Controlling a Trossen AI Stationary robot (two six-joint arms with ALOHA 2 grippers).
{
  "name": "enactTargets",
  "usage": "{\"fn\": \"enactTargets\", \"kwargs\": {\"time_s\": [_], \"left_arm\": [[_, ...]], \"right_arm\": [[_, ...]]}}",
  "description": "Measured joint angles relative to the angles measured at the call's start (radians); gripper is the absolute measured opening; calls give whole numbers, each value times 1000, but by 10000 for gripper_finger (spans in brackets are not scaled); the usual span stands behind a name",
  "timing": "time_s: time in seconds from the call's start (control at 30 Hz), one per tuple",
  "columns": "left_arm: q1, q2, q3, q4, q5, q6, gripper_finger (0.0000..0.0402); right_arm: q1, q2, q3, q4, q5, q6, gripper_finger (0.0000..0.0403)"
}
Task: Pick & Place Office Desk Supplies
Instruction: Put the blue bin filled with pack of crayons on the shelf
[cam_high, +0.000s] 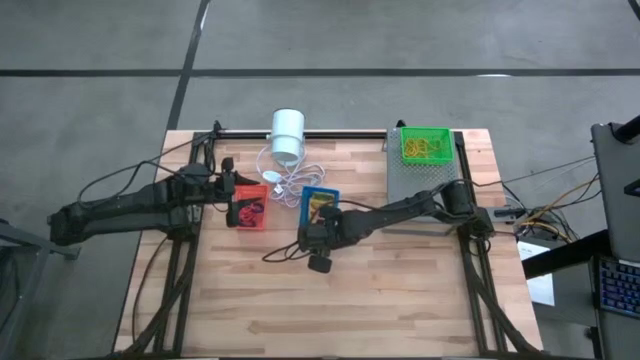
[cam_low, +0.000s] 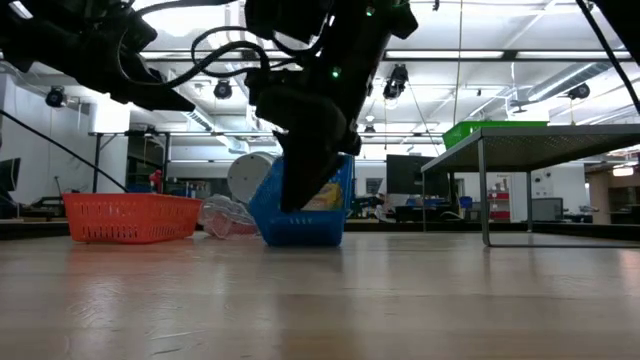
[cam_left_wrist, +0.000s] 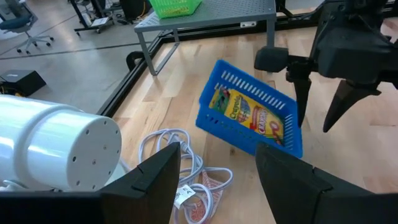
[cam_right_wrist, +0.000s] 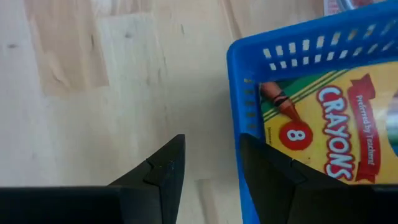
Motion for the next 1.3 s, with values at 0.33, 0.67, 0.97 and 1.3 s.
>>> {"fn": "enactTargets", "kwargs": {"time_s": [0.33, 0.67, 0.97, 1.3], "left_arm": [[0, 0, 0, -11, 0, 0, 212], [0, 0, 1, -24, 0, 0, 212], [1, 0, 1, -24, 0, 0, 212], [1, 0, 1, -31, 0, 0, 212]], "right_arm": [[1, -1, 3, 11, -1, -8, 142], [3, -8, 4, 15, 38, -86, 145], [31, -37, 5, 18, 259, -207, 148], [28, -4, 0, 17, 250, -217, 148]]}}
